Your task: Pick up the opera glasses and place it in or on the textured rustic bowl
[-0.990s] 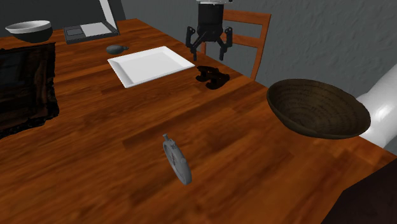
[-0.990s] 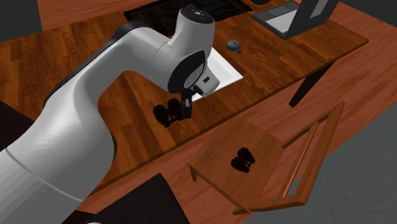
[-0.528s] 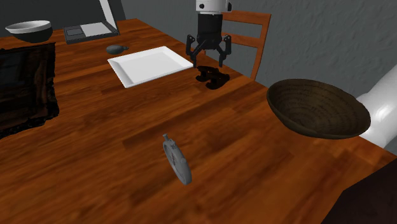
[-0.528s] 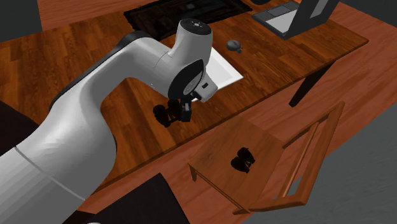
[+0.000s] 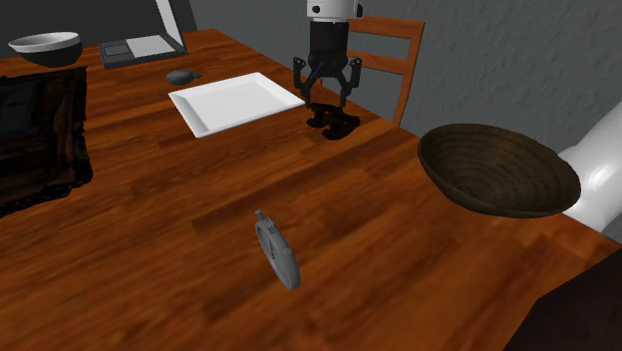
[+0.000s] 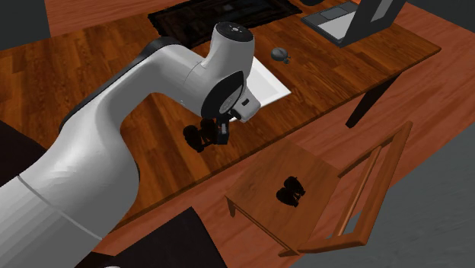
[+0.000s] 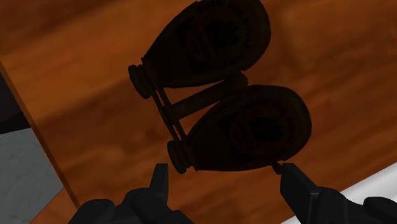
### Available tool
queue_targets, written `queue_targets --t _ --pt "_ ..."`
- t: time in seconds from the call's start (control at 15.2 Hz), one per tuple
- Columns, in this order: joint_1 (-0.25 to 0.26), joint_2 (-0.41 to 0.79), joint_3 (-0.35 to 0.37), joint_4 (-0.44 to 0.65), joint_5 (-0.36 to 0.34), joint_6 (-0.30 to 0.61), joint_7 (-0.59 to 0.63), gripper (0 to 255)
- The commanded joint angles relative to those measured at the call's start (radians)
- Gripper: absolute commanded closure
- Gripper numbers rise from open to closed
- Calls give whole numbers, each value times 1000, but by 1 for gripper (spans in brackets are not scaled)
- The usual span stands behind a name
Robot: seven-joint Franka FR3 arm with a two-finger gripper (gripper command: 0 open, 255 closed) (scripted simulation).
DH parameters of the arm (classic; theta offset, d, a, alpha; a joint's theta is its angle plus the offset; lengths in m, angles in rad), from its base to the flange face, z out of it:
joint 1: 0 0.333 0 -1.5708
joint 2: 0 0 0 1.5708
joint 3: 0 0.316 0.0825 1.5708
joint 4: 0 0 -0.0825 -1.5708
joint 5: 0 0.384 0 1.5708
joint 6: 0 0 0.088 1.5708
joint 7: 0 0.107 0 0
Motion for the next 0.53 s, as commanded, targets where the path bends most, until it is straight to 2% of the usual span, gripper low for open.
queue_targets --t 0.0,0.33,0.46 --pt "0 1 0 -1 0 0 0 255" --pt "0 0 0 -1 0 0 0 255" --pt "0 3 0 29 -1 -27 5 255"
